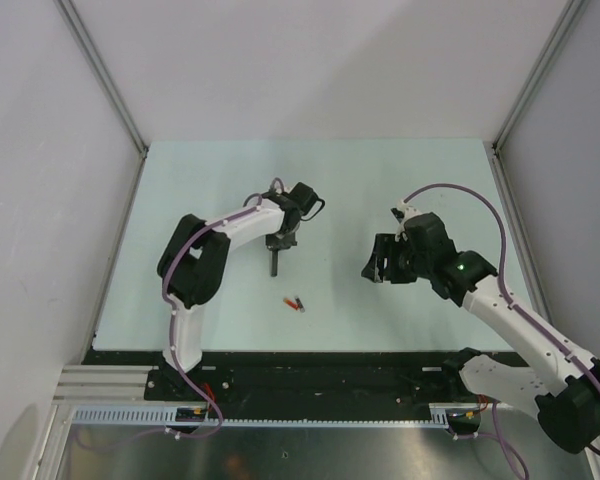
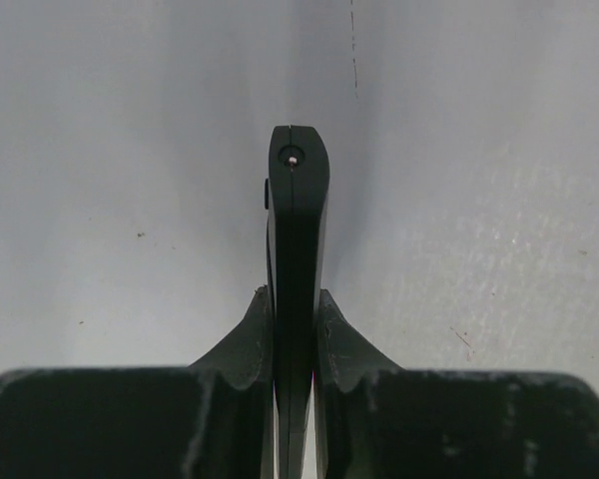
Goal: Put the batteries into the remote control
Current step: Turn over the remote control at the center of the board.
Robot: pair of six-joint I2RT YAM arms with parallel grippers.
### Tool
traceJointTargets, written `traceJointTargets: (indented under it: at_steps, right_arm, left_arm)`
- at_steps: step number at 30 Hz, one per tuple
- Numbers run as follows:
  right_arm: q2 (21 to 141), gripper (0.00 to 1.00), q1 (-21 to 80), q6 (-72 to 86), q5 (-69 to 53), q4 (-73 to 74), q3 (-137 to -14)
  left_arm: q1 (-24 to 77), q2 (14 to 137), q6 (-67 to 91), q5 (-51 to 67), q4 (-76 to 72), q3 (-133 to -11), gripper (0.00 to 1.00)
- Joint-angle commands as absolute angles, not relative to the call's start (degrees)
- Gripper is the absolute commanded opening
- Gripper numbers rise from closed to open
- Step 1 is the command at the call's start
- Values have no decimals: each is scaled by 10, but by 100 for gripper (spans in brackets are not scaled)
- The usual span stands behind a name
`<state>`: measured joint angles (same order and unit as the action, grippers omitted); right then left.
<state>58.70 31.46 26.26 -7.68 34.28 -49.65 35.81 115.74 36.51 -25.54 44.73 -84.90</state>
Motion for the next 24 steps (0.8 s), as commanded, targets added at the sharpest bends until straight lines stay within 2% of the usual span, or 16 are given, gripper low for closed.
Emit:
traceJointTargets:
  at_steps: [1, 2, 9, 12, 19, 24]
  right_arm:
    - [563, 62, 318, 256, -56, 350, -526]
    - [562, 62, 317, 255, -55, 352, -526]
    - [548, 63, 317, 249, -43, 364, -526]
    - [546, 64, 316, 247, -38, 366, -526]
    - [542, 64, 315, 248, -34, 375, -526]
    - [543, 64, 315, 247, -32, 374, -526]
  left_arm:
    - [363, 1186, 374, -254, 458, -892, 0]
    - [362, 1187, 372, -250, 458, -898, 1]
    - [363, 1183, 358, -225, 449, -898, 33]
    - [365, 1178, 351, -221, 444, -899, 42]
    - [367, 1137, 340, -214, 437, -886, 54]
    - [367, 1003, 317, -213, 421, -843, 63]
